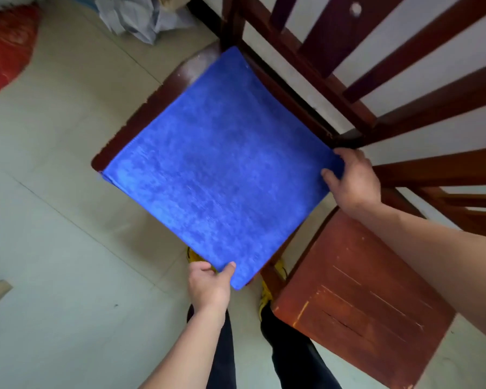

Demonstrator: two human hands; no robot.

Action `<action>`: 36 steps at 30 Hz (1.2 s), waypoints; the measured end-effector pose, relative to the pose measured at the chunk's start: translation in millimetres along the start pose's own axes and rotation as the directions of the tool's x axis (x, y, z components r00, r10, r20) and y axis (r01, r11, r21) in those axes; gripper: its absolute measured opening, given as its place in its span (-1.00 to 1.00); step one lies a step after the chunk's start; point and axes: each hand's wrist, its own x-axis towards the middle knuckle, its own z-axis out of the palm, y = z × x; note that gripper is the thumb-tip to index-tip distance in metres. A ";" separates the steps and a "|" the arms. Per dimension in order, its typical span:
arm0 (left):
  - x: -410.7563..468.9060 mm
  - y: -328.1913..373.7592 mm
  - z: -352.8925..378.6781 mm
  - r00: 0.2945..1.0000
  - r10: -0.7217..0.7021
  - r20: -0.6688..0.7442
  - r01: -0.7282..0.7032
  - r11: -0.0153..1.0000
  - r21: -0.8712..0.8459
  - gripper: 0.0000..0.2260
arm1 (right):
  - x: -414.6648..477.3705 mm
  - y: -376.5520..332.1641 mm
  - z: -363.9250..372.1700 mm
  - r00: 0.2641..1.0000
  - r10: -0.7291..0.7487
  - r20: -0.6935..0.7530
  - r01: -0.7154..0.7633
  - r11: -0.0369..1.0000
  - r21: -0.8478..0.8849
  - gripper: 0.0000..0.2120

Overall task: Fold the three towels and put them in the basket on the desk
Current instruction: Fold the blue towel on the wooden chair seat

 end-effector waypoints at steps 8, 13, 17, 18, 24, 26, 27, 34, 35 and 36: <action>-18.2 -24.9 7.9 0.999 -0.032 -0.040 0.018 0.949 -0.316 -0.88 | 10.6 20.0 -4.7 0.979 0.192 0.069 -0.202 0.855 0.477 -0.82; -32.2 -31.2 23.0 0.999 0.024 -0.048 -0.039 0.944 -0.327 -0.82 | 21.4 12.7 -16.4 0.907 0.248 0.340 -0.414 0.667 0.619 -0.71; -35.9 -31.9 30.2 0.997 0.039 -0.062 -0.061 0.913 -0.404 -0.71 | 31.0 19.2 -19.8 0.840 0.215 0.498 -0.505 0.646 0.572 -0.87; -36.4 -31.3 30.2 0.997 0.054 -0.054 -0.072 0.900 -0.431 -0.68 | 32.4 20.2 -22.1 0.819 0.194 0.540 -0.524 0.634 0.568 -0.89; -32.3 -45.2 30.7 0.998 0.070 0.005 -0.064 0.939 -0.338 -0.67 | 33.6 27.5 -23.7 0.849 0.215 0.483 -0.466 0.736 0.491 -0.82; -32.3 -51.3 25.1 0.999 0.017 -0.034 -0.027 0.950 -0.312 -0.71 | 32.8 23.8 -23.1 0.884 0.241 0.400 -0.440 0.719 0.538 -0.82; -32.6 -53.3 21.8 0.999 -0.006 -0.047 -0.009 0.949 -0.314 -0.73 | 32.6 22.3 -23.1 0.892 0.259 0.371 -0.436 0.713 0.550 -0.81; -27.7 -60.7 20.8 0.980 -0.174 0.101 0.201 0.834 -0.514 -0.64 | 22.8 24.0 -24.8 0.875 0.327 0.358 -0.481 0.671 0.564 -0.75; -29.2 -59.9 20.7 0.973 -0.189 0.134 0.231 0.816 -0.530 -0.62 | 20.9 22.6 -28.2 0.873 0.329 0.359 -0.484 0.662 0.572 -0.74; -32.4 -58.8 19.6 0.966 -0.192 0.172 0.256 0.804 -0.537 -0.61 | 18.8 20.4 -32.7 0.873 0.329 0.359 -0.485 0.649 0.586 -0.73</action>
